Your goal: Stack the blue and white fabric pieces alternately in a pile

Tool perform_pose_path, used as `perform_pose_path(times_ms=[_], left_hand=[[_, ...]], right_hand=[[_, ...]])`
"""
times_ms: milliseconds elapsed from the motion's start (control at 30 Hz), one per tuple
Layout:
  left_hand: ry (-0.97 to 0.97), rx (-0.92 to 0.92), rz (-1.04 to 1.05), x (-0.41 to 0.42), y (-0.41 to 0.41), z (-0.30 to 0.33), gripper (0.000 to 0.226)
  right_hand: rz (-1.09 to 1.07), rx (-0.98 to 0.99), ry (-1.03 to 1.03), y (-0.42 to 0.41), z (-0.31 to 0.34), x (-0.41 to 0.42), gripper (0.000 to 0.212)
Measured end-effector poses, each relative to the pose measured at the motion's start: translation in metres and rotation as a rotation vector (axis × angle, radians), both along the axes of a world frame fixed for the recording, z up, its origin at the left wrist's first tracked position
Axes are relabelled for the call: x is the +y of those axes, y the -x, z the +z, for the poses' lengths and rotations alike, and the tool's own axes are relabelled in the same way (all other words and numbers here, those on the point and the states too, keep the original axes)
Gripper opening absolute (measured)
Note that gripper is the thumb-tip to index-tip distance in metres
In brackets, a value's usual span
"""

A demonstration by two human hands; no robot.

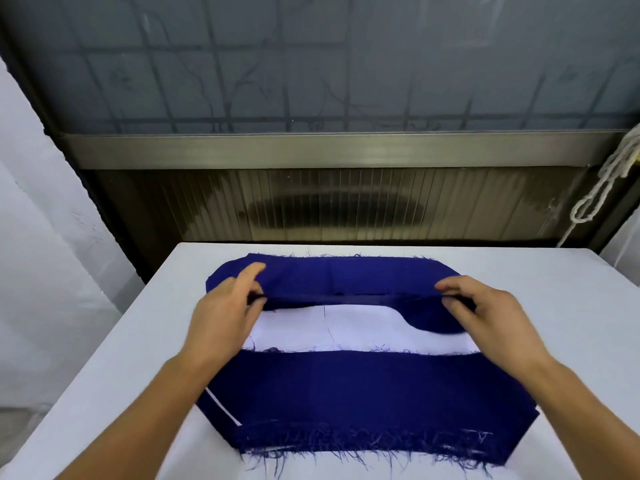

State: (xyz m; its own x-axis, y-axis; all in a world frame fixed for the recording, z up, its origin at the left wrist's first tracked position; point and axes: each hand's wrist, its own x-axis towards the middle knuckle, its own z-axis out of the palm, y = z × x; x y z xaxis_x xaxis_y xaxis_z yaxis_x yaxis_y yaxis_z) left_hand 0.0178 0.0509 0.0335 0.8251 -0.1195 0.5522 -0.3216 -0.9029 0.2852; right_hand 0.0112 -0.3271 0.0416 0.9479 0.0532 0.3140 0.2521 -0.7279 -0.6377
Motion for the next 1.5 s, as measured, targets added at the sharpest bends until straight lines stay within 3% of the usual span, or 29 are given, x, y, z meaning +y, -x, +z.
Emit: perform_pose_path(times_ms=[100, 233, 333, 400, 467, 533, 600, 667, 800, 1067, 1500], left_hand=[[-0.030, 0.060, -0.144, 0.028, 0.027, 0.018, 0.018], [0.131, 0.501, -0.267, 0.041, 0.040, 0.036, 0.018], [0.085, 0.629, -0.208, 0.038, 0.035, 0.037, 0.021], [0.154, 0.498, -0.149, 0.032, 0.033, 0.038, 0.023], [0.185, 0.202, -0.098, 0.027, 0.037, 0.037, 0.018], [0.089, -0.108, -0.092, 0.027, 0.044, 0.033, 0.008], [-0.025, -0.228, -0.135, 0.030, 0.055, 0.017, 0.027], [-0.093, -0.199, -0.226, 0.031, 0.070, -0.013, 0.046], [-0.140, -0.053, -0.350, 0.028, 0.093, -0.062, 0.054], [-0.110, -0.015, -0.365, 0.024, 0.095, -0.057, 0.042], [-0.111, 0.033, -0.304, 0.046, 0.095, -0.061, 0.029]], right_hand=[[0.135, 0.140, 0.048, 0.026, 0.021, -0.017, 0.023], [0.273, 0.465, 0.068, 0.036, 0.034, -0.020, 0.020], [0.233, 0.435, 0.082, 0.033, 0.036, -0.013, 0.021], [0.125, 0.290, 0.102, 0.031, 0.032, -0.009, 0.022], [-0.005, 0.092, 0.119, 0.037, 0.028, -0.008, 0.023], [-0.064, -0.107, 0.120, 0.050, 0.020, -0.010, 0.028], [-0.022, -0.284, 0.183, 0.064, 0.004, -0.017, 0.028], [0.046, -0.386, 0.281, 0.080, -0.017, -0.021, 0.033], [0.184, -0.398, 0.459, 0.097, -0.051, -0.027, 0.038], [0.146, -0.434, 0.450, 0.099, -0.052, -0.027, 0.041], [0.259, -0.408, 0.508, 0.099, -0.062, -0.030, 0.037]])
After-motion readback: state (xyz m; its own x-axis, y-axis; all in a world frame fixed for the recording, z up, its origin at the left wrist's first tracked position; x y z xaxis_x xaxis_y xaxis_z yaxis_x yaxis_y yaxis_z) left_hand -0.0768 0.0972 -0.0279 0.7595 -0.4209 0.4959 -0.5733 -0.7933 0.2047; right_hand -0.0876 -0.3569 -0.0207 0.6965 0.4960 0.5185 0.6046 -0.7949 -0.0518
